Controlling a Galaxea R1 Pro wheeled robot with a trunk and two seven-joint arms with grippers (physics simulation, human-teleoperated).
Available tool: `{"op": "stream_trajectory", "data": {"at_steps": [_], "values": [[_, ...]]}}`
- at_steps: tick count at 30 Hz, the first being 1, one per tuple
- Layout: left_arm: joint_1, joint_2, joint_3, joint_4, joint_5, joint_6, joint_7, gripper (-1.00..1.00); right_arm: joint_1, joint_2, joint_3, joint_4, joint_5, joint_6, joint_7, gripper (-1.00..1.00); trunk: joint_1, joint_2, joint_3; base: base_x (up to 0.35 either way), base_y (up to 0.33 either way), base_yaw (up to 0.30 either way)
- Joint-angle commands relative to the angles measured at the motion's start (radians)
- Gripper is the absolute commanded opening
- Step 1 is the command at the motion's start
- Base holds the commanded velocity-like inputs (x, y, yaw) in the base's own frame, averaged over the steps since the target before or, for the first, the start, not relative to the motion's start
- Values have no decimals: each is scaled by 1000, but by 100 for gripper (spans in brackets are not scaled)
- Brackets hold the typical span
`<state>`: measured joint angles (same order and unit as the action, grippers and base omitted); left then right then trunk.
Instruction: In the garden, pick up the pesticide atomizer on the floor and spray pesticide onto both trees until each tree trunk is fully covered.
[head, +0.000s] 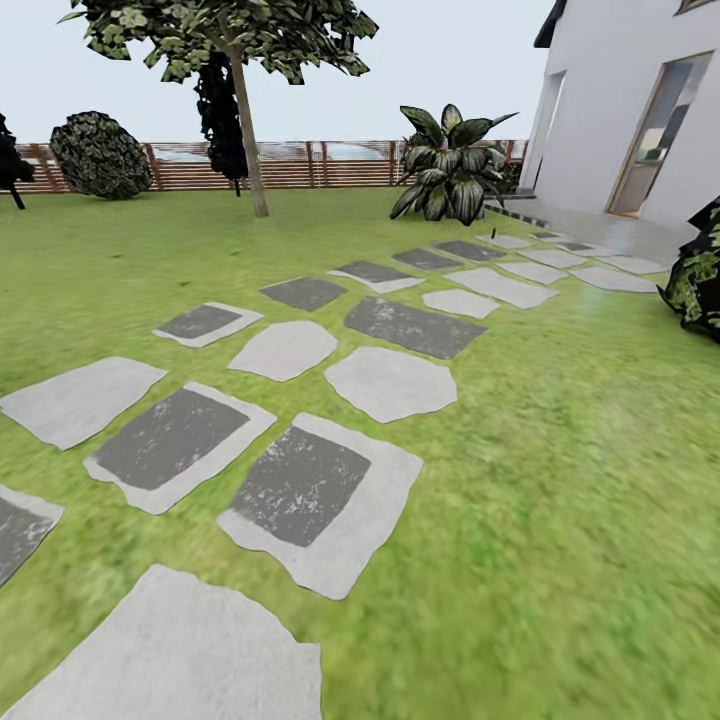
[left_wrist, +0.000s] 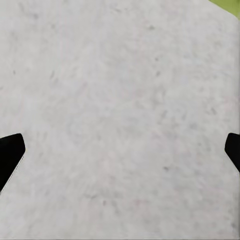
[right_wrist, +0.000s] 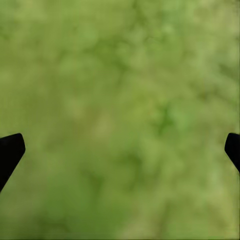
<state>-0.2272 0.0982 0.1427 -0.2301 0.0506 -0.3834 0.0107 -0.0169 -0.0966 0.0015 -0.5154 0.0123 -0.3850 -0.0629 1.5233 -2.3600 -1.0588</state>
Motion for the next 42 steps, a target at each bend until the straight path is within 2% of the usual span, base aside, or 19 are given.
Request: {"op": "stream_trajectory", "data": {"at_steps": [1, 42], "values": [[0, 0, 0, 0, 0, 0, 0, 100, 0, 0, 0, 0, 0, 0, 0, 100, 0, 0, 0, 339, 0, 0], [0, 0, 0, 0, 0, 0, 0, 100, 0, 0, 0, 0, 0, 1, 1, 100, 0, 0, 0, 339, 0, 0]]}}
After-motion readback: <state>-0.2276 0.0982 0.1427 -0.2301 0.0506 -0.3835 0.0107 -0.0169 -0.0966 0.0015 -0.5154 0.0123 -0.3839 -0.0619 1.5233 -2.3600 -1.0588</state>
